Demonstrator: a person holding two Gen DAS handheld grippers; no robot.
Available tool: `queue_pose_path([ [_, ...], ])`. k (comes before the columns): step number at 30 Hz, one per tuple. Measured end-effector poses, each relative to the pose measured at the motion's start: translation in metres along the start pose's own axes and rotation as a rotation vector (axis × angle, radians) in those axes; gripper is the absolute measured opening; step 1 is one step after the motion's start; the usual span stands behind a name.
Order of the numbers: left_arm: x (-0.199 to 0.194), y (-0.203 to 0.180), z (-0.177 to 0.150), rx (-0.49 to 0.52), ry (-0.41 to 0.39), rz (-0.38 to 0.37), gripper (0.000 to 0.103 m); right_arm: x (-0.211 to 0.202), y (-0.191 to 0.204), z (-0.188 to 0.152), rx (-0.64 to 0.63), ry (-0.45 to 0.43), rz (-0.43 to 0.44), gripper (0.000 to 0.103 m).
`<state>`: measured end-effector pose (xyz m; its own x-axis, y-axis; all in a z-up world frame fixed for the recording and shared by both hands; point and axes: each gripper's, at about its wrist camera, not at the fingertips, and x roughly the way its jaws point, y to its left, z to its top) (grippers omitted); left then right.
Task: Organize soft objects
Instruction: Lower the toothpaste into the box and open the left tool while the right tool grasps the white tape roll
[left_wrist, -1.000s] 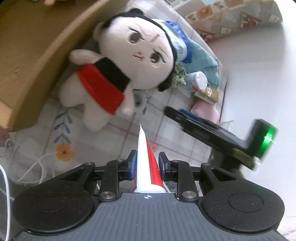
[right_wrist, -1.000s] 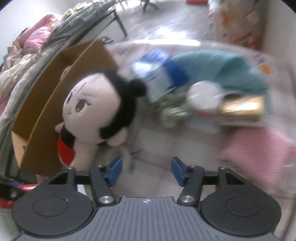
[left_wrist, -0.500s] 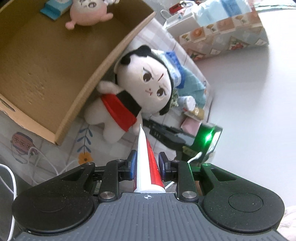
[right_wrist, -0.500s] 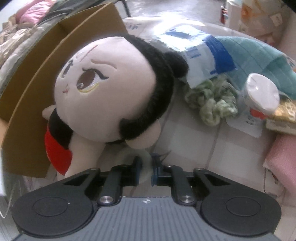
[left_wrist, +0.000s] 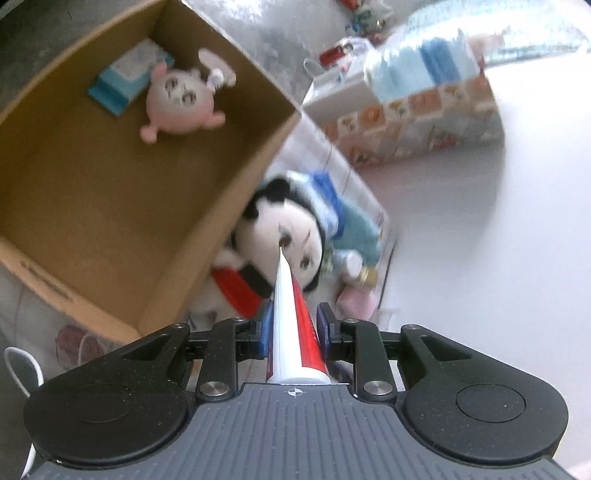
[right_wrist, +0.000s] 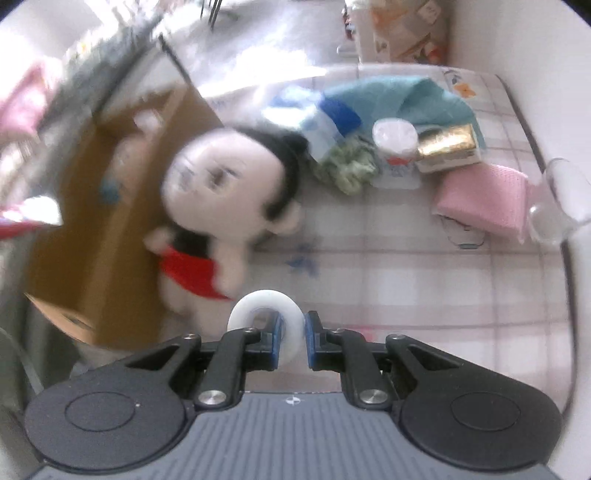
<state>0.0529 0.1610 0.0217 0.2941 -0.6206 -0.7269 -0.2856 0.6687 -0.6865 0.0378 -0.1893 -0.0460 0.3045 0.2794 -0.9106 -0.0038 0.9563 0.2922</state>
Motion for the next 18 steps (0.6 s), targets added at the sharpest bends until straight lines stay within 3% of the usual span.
queue_pose_path([
  [4,-0.009,0.009,0.032,-0.029,-0.043,-0.037,0.023,-0.015,0.033,0.018,0.074,-0.082,0.134,0.015],
  [8,0.010,0.020,0.074,-0.048,-0.069,-0.064,0.023,-0.004,0.066,0.037,0.094,-0.138,0.225,0.014],
  [12,0.051,0.040,0.116,-0.091,-0.072,-0.057,0.023,0.012,0.089,0.050,0.079,-0.165,0.246,0.015],
  [18,0.126,0.064,0.171,-0.130,-0.082,-0.007,0.023,0.028,0.089,0.053,0.114,-0.145,0.246,0.015],
])
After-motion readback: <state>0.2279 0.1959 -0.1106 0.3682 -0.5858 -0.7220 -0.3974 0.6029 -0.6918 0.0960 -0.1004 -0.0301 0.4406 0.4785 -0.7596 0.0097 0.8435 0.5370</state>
